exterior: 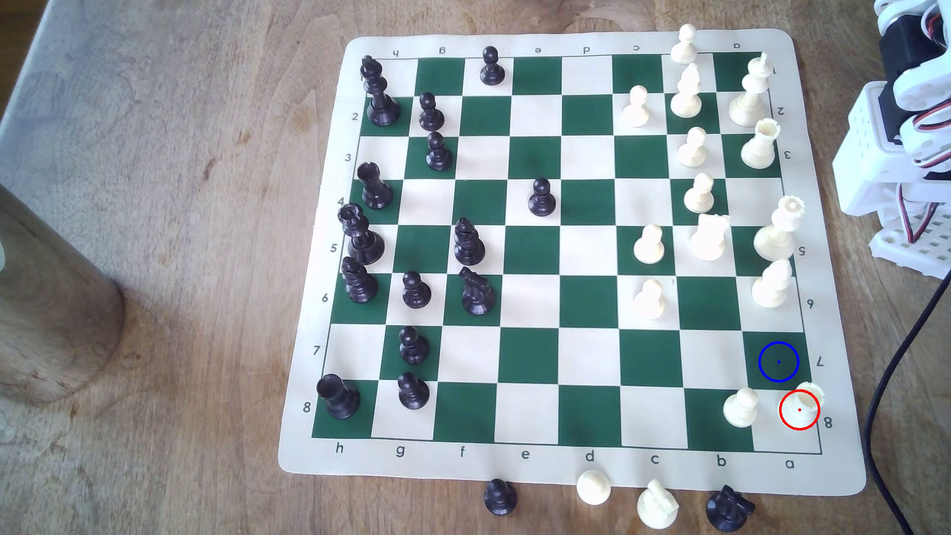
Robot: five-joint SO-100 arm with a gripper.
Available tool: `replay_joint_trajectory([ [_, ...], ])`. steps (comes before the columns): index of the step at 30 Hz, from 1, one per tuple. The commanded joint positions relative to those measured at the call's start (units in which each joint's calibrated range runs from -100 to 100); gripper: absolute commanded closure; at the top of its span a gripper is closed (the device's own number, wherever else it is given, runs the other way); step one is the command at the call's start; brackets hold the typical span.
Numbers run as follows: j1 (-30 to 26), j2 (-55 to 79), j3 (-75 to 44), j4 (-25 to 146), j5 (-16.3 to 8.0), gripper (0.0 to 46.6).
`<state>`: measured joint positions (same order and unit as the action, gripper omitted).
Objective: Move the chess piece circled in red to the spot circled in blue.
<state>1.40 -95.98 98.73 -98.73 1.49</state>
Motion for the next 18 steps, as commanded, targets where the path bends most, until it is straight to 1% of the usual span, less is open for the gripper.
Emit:
replay_joint_trajectory([
  [1, -7.1, 0.2, 1.2, -1.0, 0.2, 46.4],
  [5, -7.6, 0.2, 1.2, -0.5, 0.2, 46.4],
  [8, -9.6, 0.2, 1.2, 3.1, 0.2, 46.4],
  [12, -12.6, 0.2, -1.0, 17.6, 0.2, 46.4],
  [14, -14.7, 0.2, -3.2, 25.3, 0.2, 46.4],
  [15, -17.8, 0.2, -6.3, 33.1, 0.2, 46.4],
  [18, -24.5, -1.6, -12.3, 48.0, 0.2, 46.4],
])
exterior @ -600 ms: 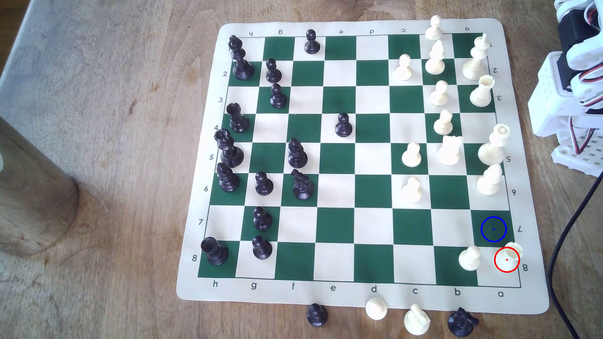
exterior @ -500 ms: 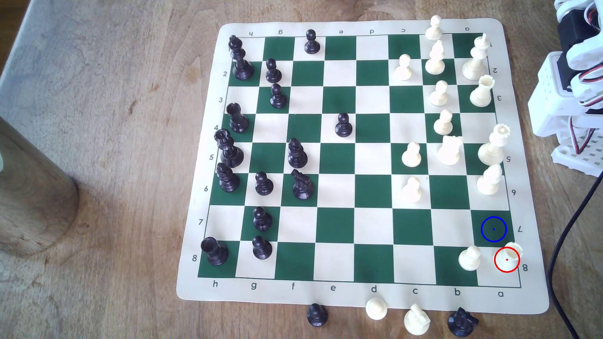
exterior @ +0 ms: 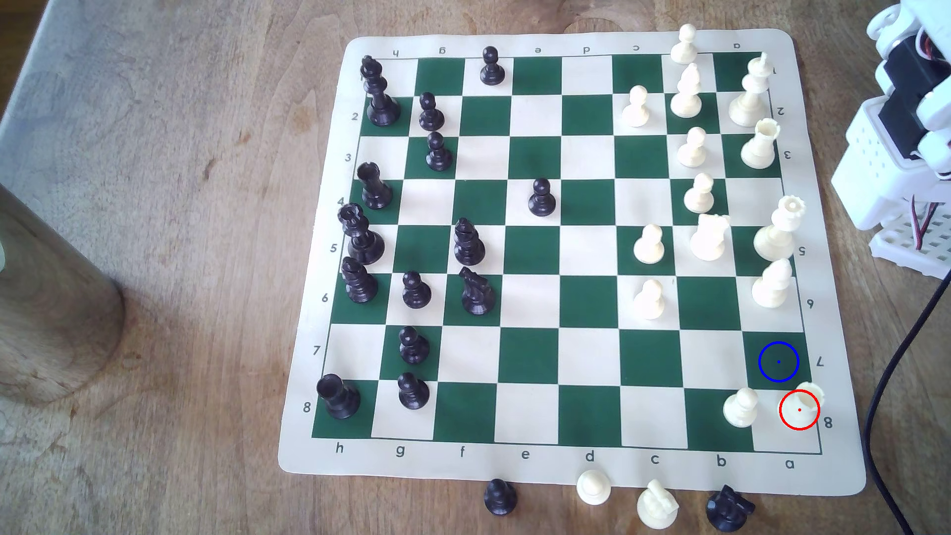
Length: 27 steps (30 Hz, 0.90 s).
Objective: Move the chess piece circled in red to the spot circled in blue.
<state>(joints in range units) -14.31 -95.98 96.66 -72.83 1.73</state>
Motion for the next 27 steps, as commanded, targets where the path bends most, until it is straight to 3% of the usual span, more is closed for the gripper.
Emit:
replay_joint_trajectory([
  [1, -11.2, -3.4, -14.0, 32.4, -0.6, 46.4],
  [5, -11.1, -3.3, -18.3, 41.5, -0.7, 46.4],
  [14, -11.2, -3.3, -36.5, 88.3, -0.4, 46.4],
  [20, -14.5, -3.4, -40.4, 105.0, -1.3, 46.4],
  [22, -16.1, -1.9, -42.5, 109.0, -6.3, 42.3],
  [23, -20.0, 0.9, -45.3, 118.6, -5.7, 45.3],
  [24, -20.5, 3.4, -46.6, 123.2, -4.6, 46.4],
  [27, -19.5, 7.3, -47.3, 130.7, -2.7, 44.3],
])
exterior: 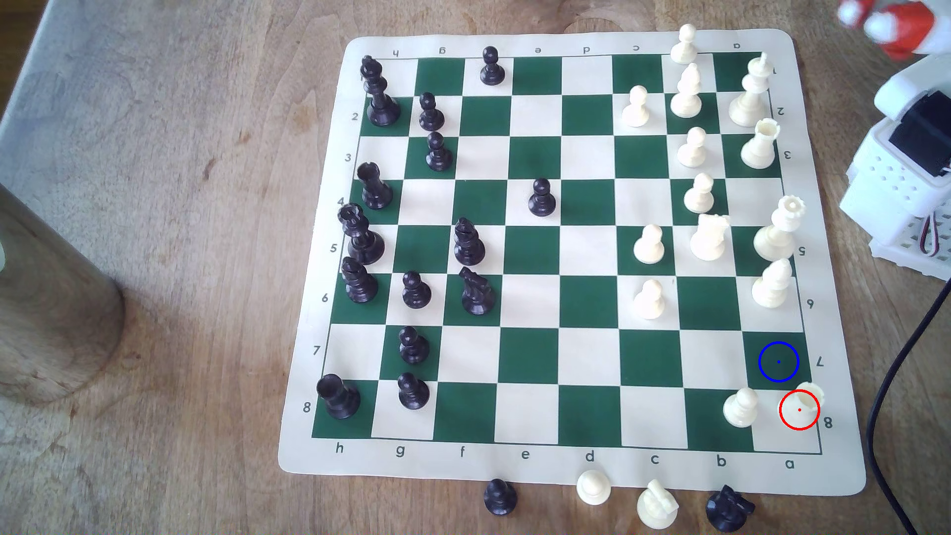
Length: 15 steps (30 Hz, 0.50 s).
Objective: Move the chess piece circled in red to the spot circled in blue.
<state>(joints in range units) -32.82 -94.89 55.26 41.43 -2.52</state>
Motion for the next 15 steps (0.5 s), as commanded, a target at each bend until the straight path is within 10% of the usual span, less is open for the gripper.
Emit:
replay_joint_trajectory([
  [1, -0.2, 7.8, -6.5, 19.9, 1.6, 42.6],
  [12, -7.7, 21.5, -13.9, 33.0, -3.7, 38.1],
  [15, -8.7, 22.1, -14.6, 35.6, -6.8, 27.0],
])
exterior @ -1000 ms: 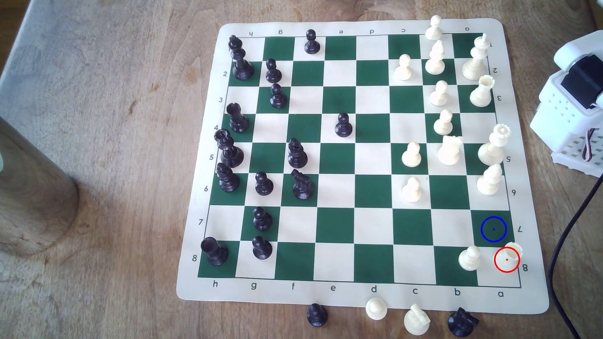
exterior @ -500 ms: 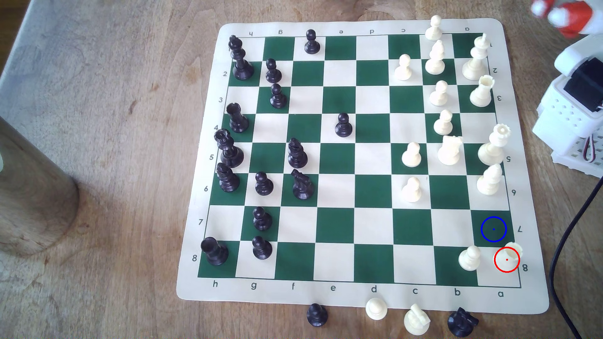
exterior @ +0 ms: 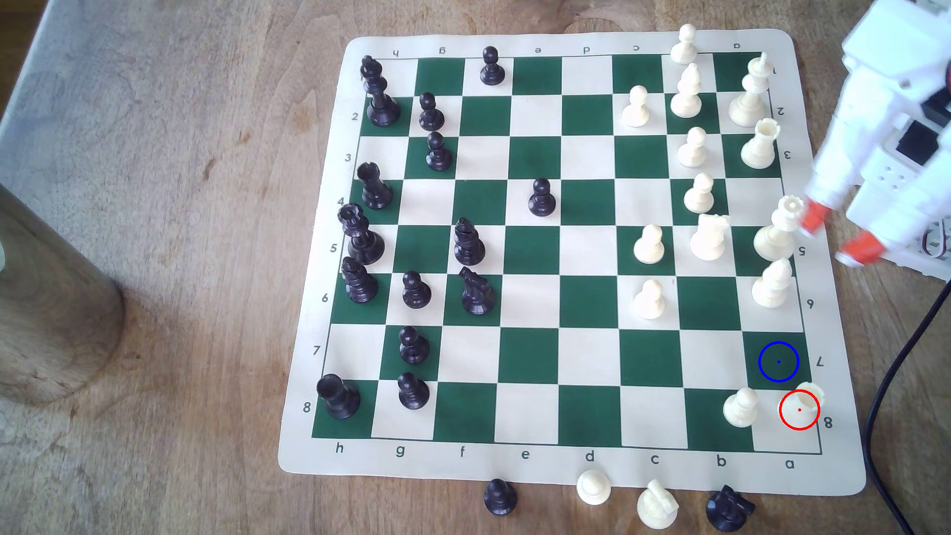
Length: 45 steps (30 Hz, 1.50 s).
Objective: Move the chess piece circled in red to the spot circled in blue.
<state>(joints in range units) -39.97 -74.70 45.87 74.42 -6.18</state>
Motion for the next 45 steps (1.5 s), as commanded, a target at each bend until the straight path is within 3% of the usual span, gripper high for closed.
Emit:
replay_joint_trajectory([
  [1, -1.3, 2.5, -5.2, 3.4, -3.2, 26.3],
  [6, -2.2, 7.6, -2.0, 6.1, -2.5, 25.0],
  [7, -2.3, 7.8, -1.0, 7.4, -0.9, 24.9],
  [8, -2.9, 8.0, 1.8, 6.7, -0.7, 24.5],
  [16, -3.9, 17.7, 7.2, -1.1, -2.3, 23.2],
  [21, -4.7, 25.4, 8.1, -7.4, -4.6, 27.3],
  [26, -6.9, 26.9, 9.8, -10.0, -5.6, 26.3],
  [45, -9.2, 35.9, 14.1, -13.6, -6.6, 28.9],
])
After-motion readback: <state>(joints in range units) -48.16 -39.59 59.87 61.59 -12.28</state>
